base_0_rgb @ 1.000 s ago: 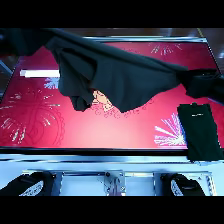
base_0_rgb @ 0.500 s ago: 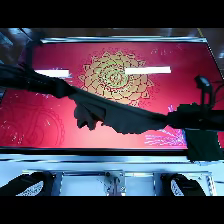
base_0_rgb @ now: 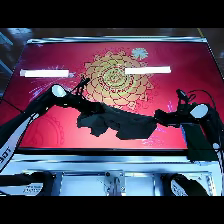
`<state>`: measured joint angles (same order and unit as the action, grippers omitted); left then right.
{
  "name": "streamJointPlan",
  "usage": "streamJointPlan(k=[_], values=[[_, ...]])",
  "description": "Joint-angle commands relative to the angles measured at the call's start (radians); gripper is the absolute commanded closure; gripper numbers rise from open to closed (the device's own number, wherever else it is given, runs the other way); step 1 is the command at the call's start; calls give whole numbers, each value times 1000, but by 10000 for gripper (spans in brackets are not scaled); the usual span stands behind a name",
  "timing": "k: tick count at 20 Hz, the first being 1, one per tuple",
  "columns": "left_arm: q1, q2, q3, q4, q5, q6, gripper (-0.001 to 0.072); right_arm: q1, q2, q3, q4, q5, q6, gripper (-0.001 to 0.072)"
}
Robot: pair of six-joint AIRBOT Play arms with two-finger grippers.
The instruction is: Fold the shirts.
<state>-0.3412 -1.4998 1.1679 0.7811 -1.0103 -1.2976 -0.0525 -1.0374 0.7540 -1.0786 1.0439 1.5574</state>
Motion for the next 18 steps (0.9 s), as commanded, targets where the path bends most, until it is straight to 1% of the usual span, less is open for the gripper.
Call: streamJointPlan(k=[1,4,5,7,8,9,13,18], values=[[126,-39,19,39,-114,-59,156,0,-51,-7,6,-56,-8,645],[286,9,-10,39,-274,-56,152,0,-51,-7,-5,-40,-10,645],[312,32,-47,39,-290,-53,103,0,-51,-7,-4,-43,-10,645],[320,64,-145,37,-281,-52,99,0,-51,-7,-4,-47,-9,645],[307,68,-202,24,-269,-49,81,0,-51,-7,-4,-47,-9,645],[286,67,-254,8,-242,-50,-9,0,-51,-7,-3,-47,-9,645],[172,64,-392,-105,-50,-34,-7,0,-51,-7,-3,-47,-9,645],[53,7,-393,-214,95,-32,-6,0,-51,-7,-3,-46,-9,645]])
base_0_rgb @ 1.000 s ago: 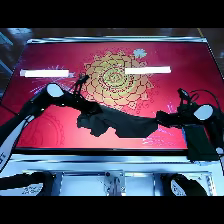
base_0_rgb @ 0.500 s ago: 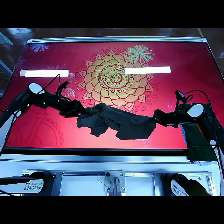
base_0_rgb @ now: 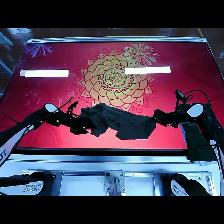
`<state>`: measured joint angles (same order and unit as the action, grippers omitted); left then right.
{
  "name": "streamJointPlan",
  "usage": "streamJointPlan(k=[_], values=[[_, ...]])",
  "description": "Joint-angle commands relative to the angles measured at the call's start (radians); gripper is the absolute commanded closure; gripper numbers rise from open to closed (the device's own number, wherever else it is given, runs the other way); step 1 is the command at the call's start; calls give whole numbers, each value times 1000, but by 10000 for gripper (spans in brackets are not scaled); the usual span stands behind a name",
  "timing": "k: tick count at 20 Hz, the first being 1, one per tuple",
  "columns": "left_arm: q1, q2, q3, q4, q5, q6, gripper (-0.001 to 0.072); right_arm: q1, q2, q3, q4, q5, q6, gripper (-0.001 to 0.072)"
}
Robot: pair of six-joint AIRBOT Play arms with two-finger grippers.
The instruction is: Fold the shirts.
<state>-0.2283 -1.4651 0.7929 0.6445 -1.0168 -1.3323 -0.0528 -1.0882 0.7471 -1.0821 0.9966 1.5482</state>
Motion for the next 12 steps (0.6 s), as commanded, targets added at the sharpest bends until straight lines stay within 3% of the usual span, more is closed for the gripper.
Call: streamJointPlan(k=[1,2,3,4,5,8,9,12], values=[[-75,-43,-18,-106,129,3,-5,1,-1,0,0,2,0,645],[-86,-55,-18,-134,153,3,0,1,-1,0,1,2,0,645],[-92,-64,-18,-164,170,3,146,1,-1,0,1,2,0,645],[-94,-69,-18,-179,172,5,449,1,-1,0,1,2,0,645],[-94,-68,-17,-182,167,37,669,1,-1,0,0,2,0,645],[-83,5,8,-149,121,132,670,1,5,3,4,4,-15,646],[-79,74,34,-72,101,126,670,0,19,14,7,6,-35,646],[-21,334,186,320,-2,-73,670,-1,114,120,-1,-8,-129,645]])
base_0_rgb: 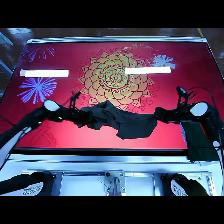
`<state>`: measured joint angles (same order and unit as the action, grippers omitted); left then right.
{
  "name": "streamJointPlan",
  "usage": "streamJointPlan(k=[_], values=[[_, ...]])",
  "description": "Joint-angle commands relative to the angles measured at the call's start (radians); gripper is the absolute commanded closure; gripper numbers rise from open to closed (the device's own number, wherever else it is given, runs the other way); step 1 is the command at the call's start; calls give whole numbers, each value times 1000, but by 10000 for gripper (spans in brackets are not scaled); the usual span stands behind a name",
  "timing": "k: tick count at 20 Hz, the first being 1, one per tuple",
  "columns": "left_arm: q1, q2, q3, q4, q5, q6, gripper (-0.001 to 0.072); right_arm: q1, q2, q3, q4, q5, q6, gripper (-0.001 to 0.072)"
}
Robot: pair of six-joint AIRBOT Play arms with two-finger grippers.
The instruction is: Fold the shirts.
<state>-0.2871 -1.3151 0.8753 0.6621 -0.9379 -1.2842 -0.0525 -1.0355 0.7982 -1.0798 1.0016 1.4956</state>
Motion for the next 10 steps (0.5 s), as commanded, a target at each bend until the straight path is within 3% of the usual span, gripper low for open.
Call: streamJointPlan(k=[1,4,7,10], values=[[79,278,184,441,-131,-179,669,-5,106,132,-8,-18,-101,645],[243,496,446,673,-198,-252,669,-30,238,325,-28,-93,-52,646],[383,602,653,681,-198,-251,668,-33,343,451,-27,-184,22,646],[405,648,763,677,-198,-250,667,-33,401,516,14,-183,43,646]])
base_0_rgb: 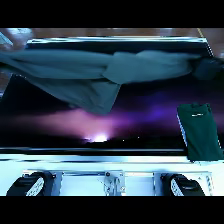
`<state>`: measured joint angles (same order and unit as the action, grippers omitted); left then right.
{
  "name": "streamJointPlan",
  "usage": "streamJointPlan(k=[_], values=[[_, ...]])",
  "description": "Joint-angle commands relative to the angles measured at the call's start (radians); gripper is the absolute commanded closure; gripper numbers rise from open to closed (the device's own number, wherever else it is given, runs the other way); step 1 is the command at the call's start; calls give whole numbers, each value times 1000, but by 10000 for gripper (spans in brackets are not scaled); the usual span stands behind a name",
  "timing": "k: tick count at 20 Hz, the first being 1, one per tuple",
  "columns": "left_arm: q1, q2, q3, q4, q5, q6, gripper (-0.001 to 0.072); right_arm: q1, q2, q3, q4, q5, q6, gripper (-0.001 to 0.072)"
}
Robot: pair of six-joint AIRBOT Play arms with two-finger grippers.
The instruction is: Fold the shirts.
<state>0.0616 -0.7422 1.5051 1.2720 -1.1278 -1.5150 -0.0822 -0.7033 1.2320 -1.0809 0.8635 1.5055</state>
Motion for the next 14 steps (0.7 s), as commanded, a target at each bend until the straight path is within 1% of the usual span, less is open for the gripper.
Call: streamJointPlan(k=[1,5,7,11,12,14], values=[[56,87,151,55,-8,-20,667,-3,83,100,27,-45,33,646],[56,119,159,21,-7,-18,668,-3,108,165,32,-37,48,646],[56,110,159,24,-7,11,667,-3,106,167,-5,14,58,646],[56,37,130,45,-8,13,668,-3,18,166,-205,288,108,646],[56,4,111,36,-6,13,667,-3,-28,164,-225,366,109,646],[56,-84,78,12,10,14,667,-3,-132,133,-220,471,108,646]])
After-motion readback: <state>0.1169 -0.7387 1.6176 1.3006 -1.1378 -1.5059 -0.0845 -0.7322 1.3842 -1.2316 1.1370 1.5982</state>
